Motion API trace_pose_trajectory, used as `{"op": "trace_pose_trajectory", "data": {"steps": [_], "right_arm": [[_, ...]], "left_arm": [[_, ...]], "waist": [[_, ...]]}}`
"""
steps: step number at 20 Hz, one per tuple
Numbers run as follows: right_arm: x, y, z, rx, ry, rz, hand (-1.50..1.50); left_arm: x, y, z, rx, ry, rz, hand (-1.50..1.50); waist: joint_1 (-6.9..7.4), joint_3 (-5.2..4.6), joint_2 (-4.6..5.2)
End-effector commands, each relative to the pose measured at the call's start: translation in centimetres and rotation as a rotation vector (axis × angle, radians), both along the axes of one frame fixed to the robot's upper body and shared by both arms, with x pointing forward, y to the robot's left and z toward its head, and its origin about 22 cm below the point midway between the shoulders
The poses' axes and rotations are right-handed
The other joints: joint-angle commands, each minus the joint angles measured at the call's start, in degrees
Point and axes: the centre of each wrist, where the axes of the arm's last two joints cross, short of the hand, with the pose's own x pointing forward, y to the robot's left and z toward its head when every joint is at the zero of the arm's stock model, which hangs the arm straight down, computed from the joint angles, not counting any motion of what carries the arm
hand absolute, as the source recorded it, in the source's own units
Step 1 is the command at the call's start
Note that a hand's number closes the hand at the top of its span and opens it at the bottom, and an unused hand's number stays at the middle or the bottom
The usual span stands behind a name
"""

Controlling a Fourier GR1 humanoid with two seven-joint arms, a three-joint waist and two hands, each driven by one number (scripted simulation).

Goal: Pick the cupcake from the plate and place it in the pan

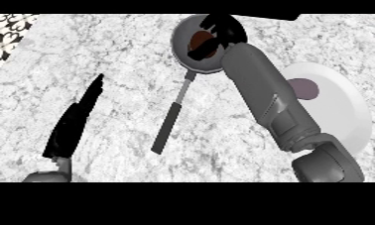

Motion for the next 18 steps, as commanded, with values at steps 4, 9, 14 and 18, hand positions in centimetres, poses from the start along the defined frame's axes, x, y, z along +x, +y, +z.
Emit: {"op": "trace_pose_trajectory", "data": {"steps": [4,9,14,18], "right_arm": [[-0.2,-1.3,-1.6,0.297,-0.007,-0.073,-1.50],[0.5,-0.9,1.0,0.402,-0.246,-0.162,-1.50],[0.8,-1.2,1.4,0.516,-0.306,-0.322,-1.50],[0.8,-4.4,0.0,0.558,-0.378,-0.458,-1.50]], "left_arm": [[-0.2,-0.4,-0.5,0.008,-0.004,-0.024,0.00],[0.8,-0.4,0.0,0.008,0.013,-0.003,0.00],[0.3,0.1,-0.1,0.008,0.000,0.010,0.00],[-0.5,0.2,-0.2,-0.006,0.018,0.047,0.00]], "waist": [[0.98,0.08,0.05],[0.49,0.05,0.08],[-1.07,-0.01,-0.56],[-2.91,0.05,-1.12]]}}
